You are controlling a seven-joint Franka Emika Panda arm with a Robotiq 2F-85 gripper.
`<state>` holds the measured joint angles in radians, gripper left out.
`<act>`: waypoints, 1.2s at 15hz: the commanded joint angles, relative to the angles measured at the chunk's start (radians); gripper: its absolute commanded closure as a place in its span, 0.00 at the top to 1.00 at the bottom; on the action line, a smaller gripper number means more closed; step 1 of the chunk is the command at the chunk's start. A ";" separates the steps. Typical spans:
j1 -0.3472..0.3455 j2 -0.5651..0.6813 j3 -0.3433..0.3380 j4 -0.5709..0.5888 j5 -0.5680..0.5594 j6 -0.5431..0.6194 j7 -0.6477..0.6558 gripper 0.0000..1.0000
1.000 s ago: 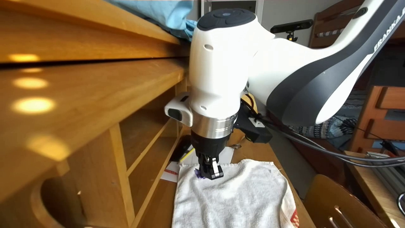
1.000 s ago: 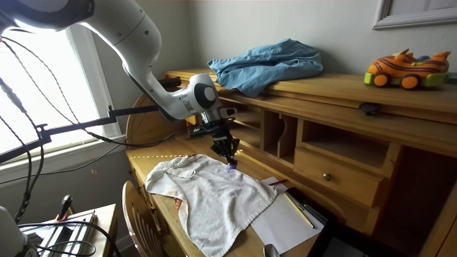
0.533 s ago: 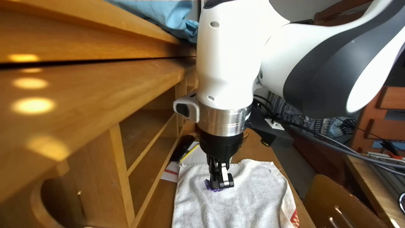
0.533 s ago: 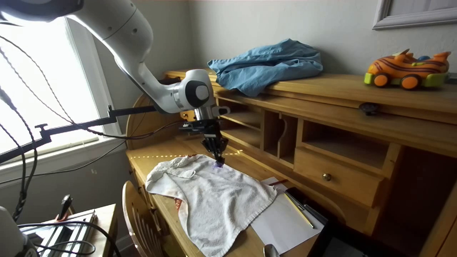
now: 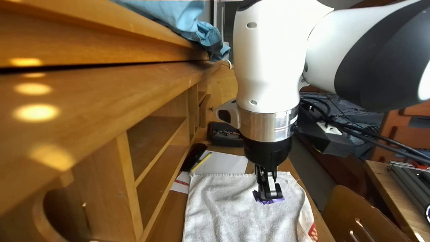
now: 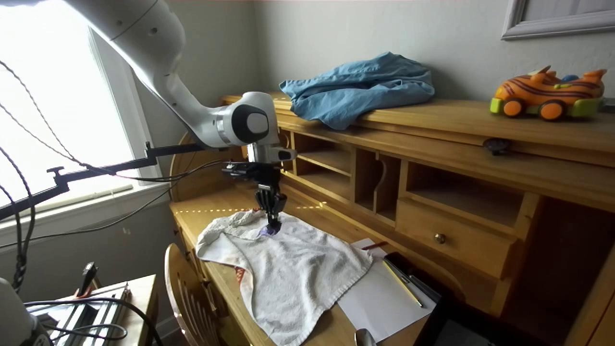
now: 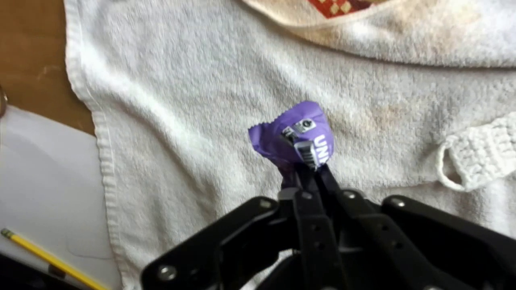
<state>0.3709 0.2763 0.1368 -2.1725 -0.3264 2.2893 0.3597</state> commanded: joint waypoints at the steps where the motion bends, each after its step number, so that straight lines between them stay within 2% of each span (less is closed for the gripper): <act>1: -0.031 -0.071 -0.004 -0.073 0.029 -0.074 0.073 0.01; 6: -0.080 -0.087 -0.033 -0.118 -0.003 -0.100 0.135 0.01; 14: -0.150 -0.152 -0.090 -0.258 -0.021 -0.026 0.250 0.01; 18: -0.164 -0.189 -0.111 -0.285 -0.148 -0.073 0.323 0.01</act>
<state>0.2201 0.1520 0.0313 -2.4083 -0.3876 2.2324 0.6208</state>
